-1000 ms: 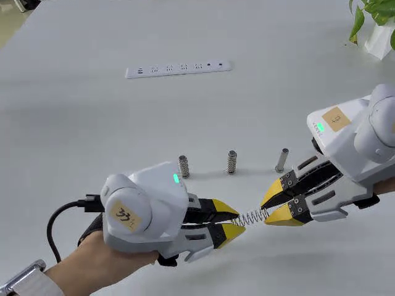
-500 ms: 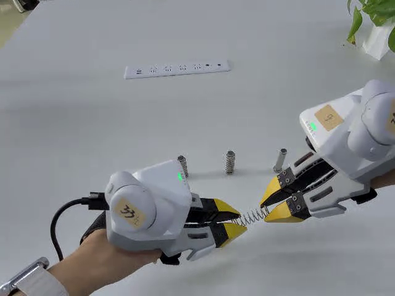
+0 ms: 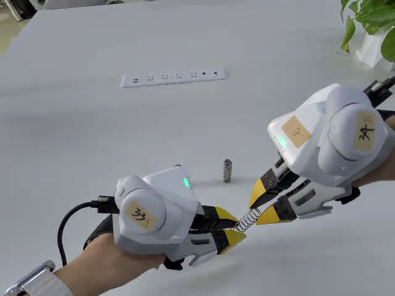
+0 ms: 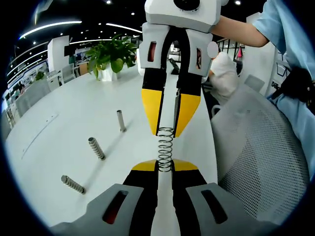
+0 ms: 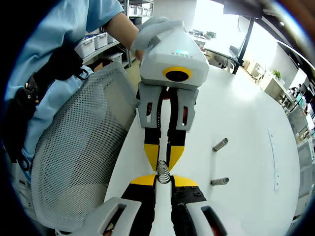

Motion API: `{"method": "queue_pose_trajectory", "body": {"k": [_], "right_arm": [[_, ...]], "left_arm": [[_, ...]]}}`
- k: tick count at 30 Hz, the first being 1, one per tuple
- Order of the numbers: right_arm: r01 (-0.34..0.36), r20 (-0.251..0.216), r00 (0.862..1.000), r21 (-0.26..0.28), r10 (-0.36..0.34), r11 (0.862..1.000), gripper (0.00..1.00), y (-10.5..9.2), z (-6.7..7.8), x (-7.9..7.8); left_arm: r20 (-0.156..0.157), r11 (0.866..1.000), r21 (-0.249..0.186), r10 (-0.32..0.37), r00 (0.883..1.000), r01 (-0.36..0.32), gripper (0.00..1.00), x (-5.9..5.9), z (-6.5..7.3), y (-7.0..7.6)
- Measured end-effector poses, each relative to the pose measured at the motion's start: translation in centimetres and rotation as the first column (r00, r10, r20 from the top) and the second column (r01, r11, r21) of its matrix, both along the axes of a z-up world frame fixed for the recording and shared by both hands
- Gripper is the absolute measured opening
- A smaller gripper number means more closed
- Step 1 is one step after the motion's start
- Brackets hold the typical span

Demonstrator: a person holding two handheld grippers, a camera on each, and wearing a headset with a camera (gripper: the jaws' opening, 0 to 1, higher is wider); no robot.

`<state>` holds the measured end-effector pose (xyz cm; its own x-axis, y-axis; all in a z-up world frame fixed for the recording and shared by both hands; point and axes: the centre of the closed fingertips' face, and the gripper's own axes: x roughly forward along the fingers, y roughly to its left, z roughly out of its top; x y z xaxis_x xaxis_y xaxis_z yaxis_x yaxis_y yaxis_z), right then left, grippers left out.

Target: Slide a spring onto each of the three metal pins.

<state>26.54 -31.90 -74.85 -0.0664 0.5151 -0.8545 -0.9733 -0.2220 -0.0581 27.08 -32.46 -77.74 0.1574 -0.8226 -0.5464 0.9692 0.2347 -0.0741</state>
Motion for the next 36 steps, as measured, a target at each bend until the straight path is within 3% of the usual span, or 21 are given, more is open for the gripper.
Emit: {"method": "queue_pose_trajectory", "body": {"k": [7,23,25,28,36], "right_arm": [[-0.033,0.020,0.999,-0.021,0.034,0.999,0.08,0.37,0.18,0.08],[-0.033,0.019,0.999,-0.021,0.034,0.999,0.08,0.12,0.15,0.14],[-0.014,-0.006,1.000,-0.009,0.013,1.000,0.08,0.19,0.32,0.06],[0.002,-0.012,1.000,0.013,-0.002,1.000,0.17,0.36,0.60,0.16],[0.009,-0.036,0.999,0.006,-0.009,1.000,0.16,0.22,0.07,0.08]], "left_arm": [[0.004,1.000,0.009,-0.002,1.000,0.002,0.06,0.15,-0.07,0.04],[0.007,1.000,0.000,0.004,1.000,-0.004,0.06,0.04,0.08,0.06],[0.008,1.000,0.000,0.002,1.000,-0.002,0.06,0.01,0.07,0.07],[0.006,1.000,0.002,0.001,1.000,-0.001,0.06,-0.07,-0.05,0.05],[0.006,1.000,-0.007,0.002,1.000,-0.002,0.06,-0.12,0.12,-0.26]]}}
